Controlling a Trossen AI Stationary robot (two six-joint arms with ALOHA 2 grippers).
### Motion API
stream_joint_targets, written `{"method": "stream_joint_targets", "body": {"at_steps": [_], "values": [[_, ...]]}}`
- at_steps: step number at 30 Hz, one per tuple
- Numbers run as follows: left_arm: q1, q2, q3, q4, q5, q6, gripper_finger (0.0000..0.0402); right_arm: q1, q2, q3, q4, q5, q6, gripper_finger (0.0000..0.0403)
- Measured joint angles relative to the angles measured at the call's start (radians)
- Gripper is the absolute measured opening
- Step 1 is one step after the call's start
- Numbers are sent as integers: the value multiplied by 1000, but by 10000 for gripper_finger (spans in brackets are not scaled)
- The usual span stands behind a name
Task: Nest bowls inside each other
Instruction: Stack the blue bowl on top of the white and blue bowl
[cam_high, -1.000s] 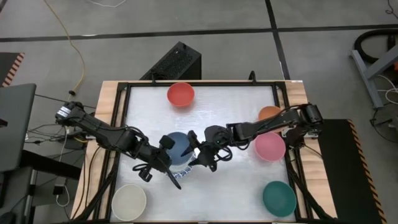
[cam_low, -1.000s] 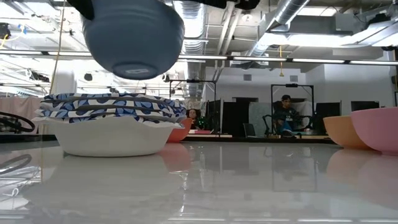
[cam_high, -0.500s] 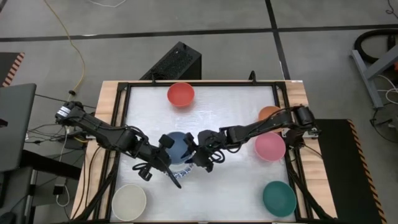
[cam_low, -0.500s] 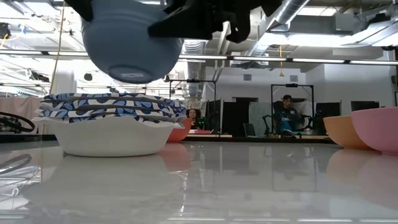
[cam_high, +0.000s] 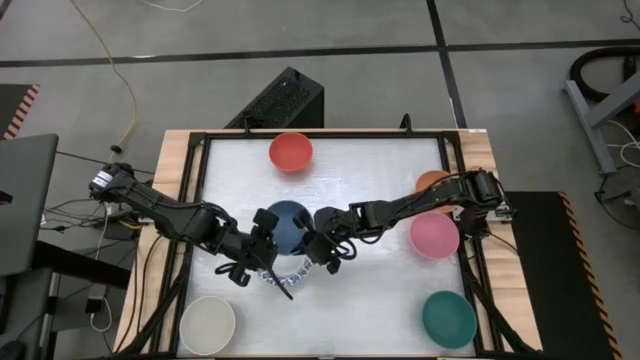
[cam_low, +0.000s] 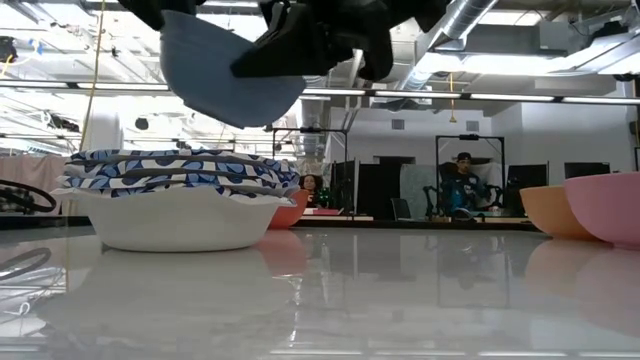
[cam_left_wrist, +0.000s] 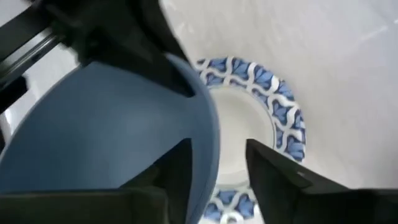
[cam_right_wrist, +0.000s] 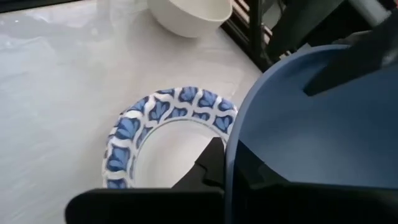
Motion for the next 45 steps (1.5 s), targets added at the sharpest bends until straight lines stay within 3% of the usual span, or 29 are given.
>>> {"method": "stream_joint_targets", "body": {"at_steps": [7, 17, 26, 36, 45], "values": [[-34, -1, 118, -178, -9, -142, 194, -5, 16, 0, 3, -35, 11, 12], [-108, -2, 164, -284, -149, -210, 197, -33, 41, -1, 21, -143, 51, 12], [-137, -3, 164, -299, -166, -231, 197, -45, 103, 2, 55, -243, 114, 11], [-185, -129, 143, -213, -226, -261, 197, -45, 230, 178, -128, -268, 113, 14], [-219, -289, -41, -22, -300, -277, 197, -45, 251, 245, -241, -305, 124, 28]]}}
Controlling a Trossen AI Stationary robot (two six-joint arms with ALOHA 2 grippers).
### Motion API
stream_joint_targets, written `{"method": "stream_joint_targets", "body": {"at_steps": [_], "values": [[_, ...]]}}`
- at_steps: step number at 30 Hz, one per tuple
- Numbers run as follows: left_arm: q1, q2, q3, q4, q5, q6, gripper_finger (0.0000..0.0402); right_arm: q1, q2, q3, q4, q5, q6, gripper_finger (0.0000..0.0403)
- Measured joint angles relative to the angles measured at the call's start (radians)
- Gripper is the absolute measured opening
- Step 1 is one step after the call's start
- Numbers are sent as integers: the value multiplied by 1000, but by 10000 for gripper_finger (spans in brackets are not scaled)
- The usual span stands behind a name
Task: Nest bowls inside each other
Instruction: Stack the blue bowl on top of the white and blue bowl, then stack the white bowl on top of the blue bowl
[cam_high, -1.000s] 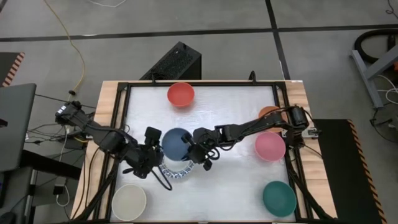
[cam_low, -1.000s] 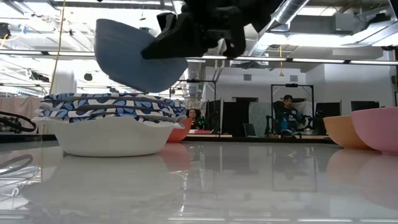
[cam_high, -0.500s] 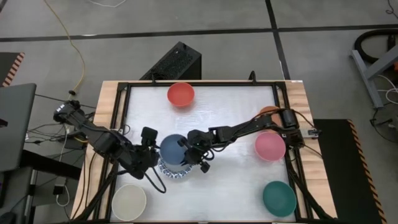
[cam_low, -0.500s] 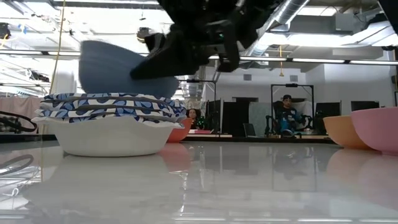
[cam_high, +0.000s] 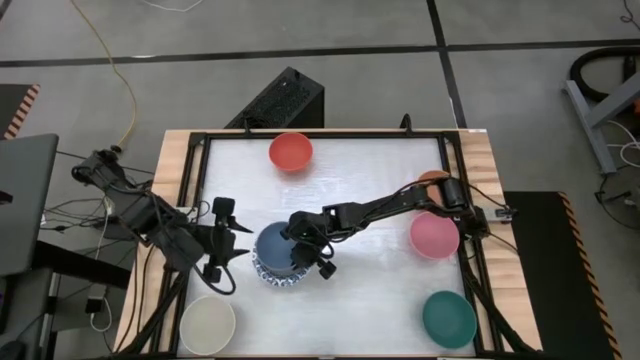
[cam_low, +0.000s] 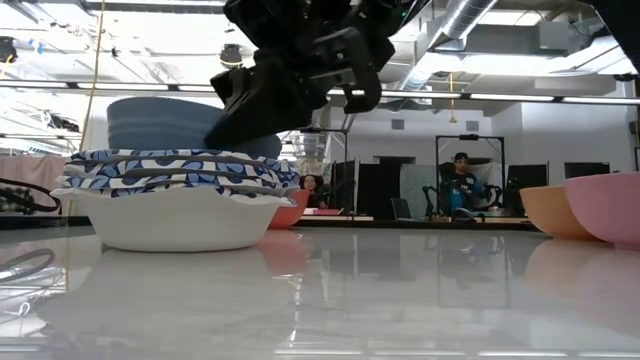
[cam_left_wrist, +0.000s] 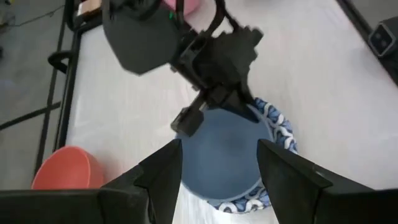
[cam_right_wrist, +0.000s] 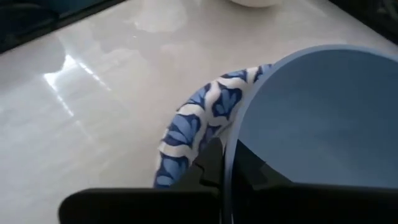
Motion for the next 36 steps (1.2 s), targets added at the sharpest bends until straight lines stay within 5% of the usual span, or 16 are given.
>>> {"method": "stream_joint_targets", "body": {"at_steps": [19, 26, 36], "values": [[0, -33, -109, 31, 28, -114, 197, -3, -2, 53, -58, -44, 34, 166], [-3, -14, -109, -72, 191, -324, 197, -3, -3, 172, -233, -47, 34, 206], [-58, 168, -126, -187, 464, -719, 197, -3, -3, 234, -345, -44, 33, 210]]}}
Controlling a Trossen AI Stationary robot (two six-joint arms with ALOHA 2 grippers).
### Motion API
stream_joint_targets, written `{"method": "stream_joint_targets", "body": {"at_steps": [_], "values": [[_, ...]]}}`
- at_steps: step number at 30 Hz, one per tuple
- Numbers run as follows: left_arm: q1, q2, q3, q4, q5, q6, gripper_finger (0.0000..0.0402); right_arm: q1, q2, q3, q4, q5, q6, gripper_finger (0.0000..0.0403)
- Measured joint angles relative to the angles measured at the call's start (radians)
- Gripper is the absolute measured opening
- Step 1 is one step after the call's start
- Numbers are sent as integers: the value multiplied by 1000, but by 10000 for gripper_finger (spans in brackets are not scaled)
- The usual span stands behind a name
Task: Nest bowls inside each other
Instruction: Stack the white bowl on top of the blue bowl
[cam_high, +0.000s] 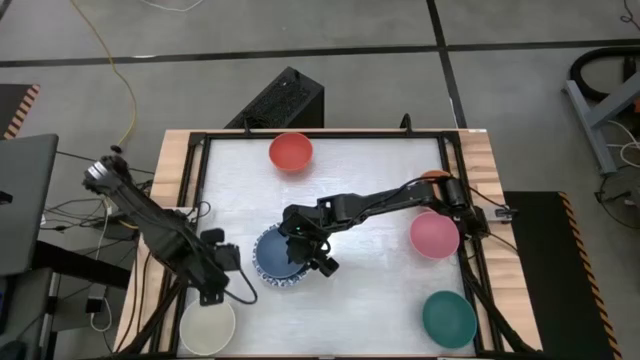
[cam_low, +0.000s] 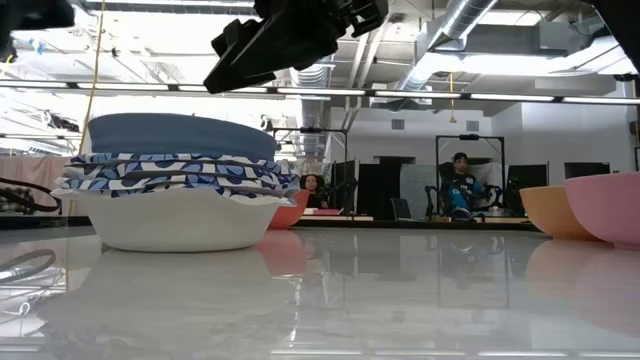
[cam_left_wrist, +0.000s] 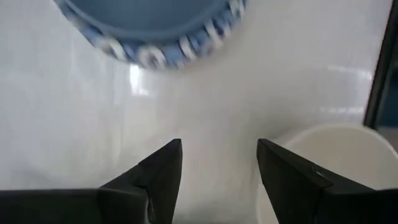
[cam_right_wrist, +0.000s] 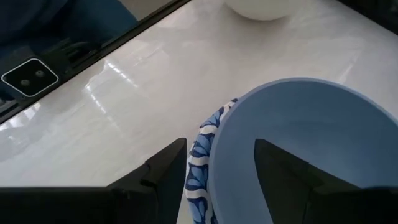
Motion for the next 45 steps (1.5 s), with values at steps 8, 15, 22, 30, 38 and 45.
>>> {"method": "stream_joint_targets", "body": {"at_steps": [8, 15, 22, 30, 38, 45], "values": [[-121, 128, 0, 32, 17, -48, 197, 2, 0, 0, -6, 0, 6, 209], [-210, 143, 0, 49, 21, -71, 196, 5, 0, 0, -33, 0, 6, 209], [-257, 144, -52, 110, 4, -135, 196, 6, 0, 0, -32, 0, 7, 209], [-265, 144, -162, 161, 60, -160, 196, 6, 0, 0, -30, 0, 25, 209], [-261, 144, -241, 232, 120, -136, 172, 8, 0, 0, -33, 0, 27, 209], [-258, 144, -259, 238, 127, -159, 25, 11, 0, 0, -55, 0, 26, 209]]}}
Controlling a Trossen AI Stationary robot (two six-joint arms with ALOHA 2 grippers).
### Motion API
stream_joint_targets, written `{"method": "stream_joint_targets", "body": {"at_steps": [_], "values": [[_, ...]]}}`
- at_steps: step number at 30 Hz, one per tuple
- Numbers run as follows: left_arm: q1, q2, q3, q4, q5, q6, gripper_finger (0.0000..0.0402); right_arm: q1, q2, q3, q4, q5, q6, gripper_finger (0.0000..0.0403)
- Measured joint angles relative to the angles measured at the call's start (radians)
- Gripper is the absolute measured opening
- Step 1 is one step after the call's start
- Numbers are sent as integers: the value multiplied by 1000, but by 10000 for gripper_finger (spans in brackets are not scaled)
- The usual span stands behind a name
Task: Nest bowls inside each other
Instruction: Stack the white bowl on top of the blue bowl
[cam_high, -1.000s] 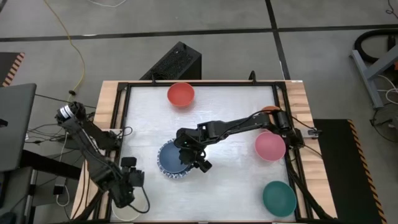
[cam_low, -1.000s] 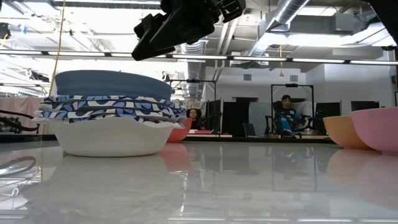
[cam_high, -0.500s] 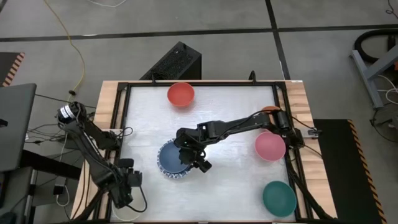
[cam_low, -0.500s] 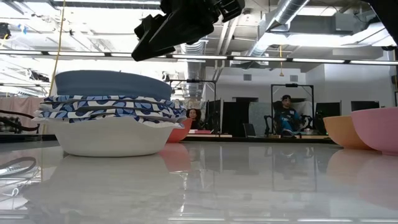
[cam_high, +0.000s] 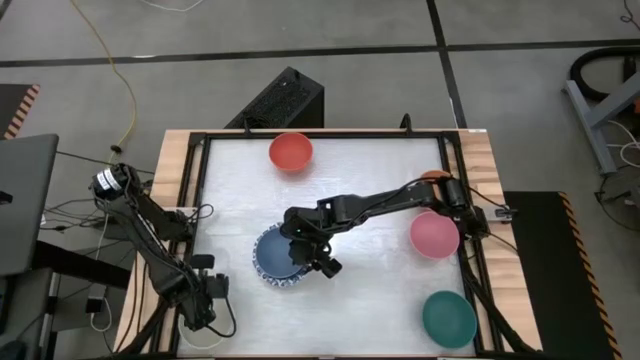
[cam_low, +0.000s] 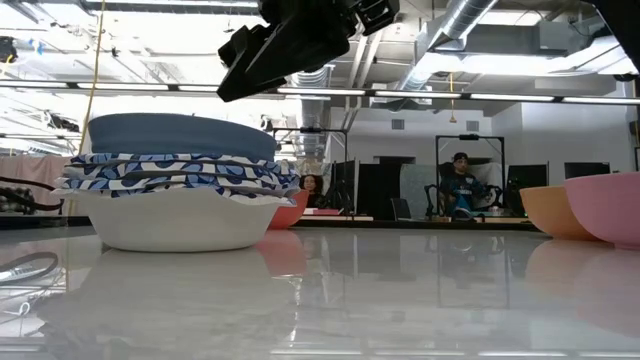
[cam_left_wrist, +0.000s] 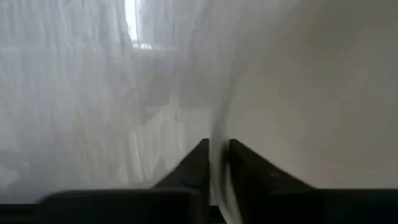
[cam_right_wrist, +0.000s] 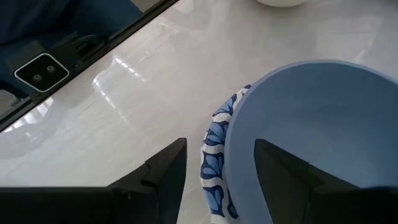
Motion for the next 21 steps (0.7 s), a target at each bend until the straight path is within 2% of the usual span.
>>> {"method": "stream_joint_targets", "body": {"at_steps": [2, 8, 16, 21], "values": [[10, -3, 0, 3, 2, -26, 11, 2, 0, 0, -13, 0, -4, 209], [71, -1, 23, 0, 0, -123, 2, 16, -15, -1, -55, -14, -33, 209], [166, -5, 202, -102, -216, -156, 0, 37, -90, 0, -72, -23, -56, 209], [226, -5, 328, -162, -282, -140, 0, 81, -120, 0, -60, -23, -116, 209]]}}
